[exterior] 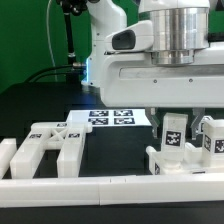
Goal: Assemble chair
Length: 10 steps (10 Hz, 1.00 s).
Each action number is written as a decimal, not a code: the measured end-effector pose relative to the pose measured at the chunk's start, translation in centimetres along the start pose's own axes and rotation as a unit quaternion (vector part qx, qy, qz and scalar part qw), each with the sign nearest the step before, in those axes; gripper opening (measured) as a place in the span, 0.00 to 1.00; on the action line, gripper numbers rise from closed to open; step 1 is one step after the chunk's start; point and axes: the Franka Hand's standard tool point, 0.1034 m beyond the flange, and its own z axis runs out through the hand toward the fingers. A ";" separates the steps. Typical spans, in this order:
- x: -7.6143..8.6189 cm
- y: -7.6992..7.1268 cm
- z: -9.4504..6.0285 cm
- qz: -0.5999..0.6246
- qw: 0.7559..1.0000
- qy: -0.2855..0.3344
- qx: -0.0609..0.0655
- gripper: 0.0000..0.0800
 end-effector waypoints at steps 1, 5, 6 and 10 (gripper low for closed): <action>0.0 0.0 0.0 0.034 0.999 0.000 0.000 0.35; 0.9 -0.1 0.2 0.208 0.978 -0.003 0.004 0.35; 1.1 0.0 0.2 0.290 0.957 -0.009 0.014 0.35; 1.1 -0.1 0.3 0.466 0.884 -0.014 0.025 0.35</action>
Offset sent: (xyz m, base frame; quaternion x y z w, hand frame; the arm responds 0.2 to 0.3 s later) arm 0.0171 -0.0056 -0.0118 -0.0090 -0.0244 0.2816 0.9592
